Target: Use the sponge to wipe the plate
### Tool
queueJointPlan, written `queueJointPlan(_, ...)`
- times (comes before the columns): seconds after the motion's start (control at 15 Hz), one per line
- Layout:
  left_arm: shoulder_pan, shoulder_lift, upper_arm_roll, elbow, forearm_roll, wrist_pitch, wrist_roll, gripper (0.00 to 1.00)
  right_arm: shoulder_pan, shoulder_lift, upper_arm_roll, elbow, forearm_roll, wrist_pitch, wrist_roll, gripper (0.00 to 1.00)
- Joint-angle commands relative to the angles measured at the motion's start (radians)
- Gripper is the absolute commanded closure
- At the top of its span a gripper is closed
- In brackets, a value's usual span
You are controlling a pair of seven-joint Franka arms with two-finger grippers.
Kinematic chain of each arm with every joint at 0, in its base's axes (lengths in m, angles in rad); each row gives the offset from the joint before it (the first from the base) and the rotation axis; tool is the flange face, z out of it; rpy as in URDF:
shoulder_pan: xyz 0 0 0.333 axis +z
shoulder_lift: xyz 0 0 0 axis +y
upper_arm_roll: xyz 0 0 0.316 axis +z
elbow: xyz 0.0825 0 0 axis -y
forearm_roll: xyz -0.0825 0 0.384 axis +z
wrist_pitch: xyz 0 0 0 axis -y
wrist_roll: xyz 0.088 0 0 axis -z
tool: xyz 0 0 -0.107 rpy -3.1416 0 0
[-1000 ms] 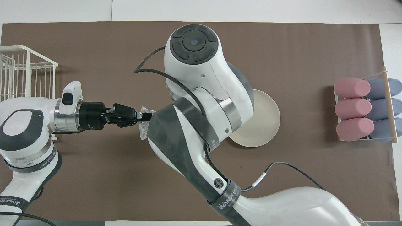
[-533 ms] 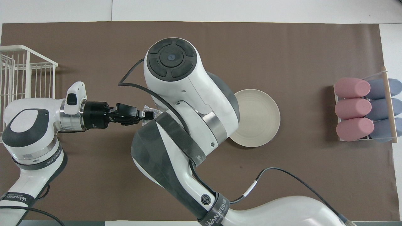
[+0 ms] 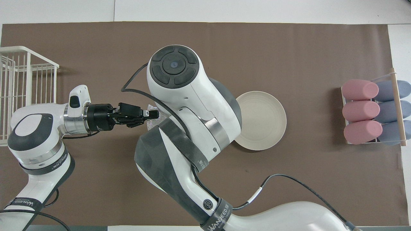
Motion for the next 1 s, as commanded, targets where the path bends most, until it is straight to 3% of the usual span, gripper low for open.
queueJointPlan(0.0,-0.016,-0.016,0.007,-0.022,-0.031,0.021,-0.004,1.00,0.015,-0.043,0.002,-0.064,-0.011,0.028,0.025,0.00)
queueJointPlan(0.2,-0.016,-0.016,0.007,-0.022,-0.031,0.022,-0.004,1.00,0.015,-0.049,0.002,-0.070,-0.011,0.025,0.025,0.01)
queueJointPlan(0.4,-0.016,-0.016,0.007,-0.022,-0.031,0.021,-0.004,1.00,0.015,-0.050,0.002,-0.082,-0.008,0.054,0.026,0.59)
queueJointPlan(0.47,-0.016,-0.016,0.007,-0.022,-0.031,0.021,-0.004,1.00,0.015,-0.050,0.002,-0.082,-0.008,0.056,0.026,0.68)
queueJointPlan(0.6,-0.016,-0.016,0.007,-0.022,-0.031,0.021,-0.004,1.00,0.013,-0.050,0.002,-0.082,0.033,0.076,0.029,1.00)
queueJointPlan(0.93,-0.016,-0.018,0.007,-0.022,-0.031,0.013,-0.003,1.00,0.002,-0.050,0.002,-0.093,0.044,0.120,0.046,1.00)
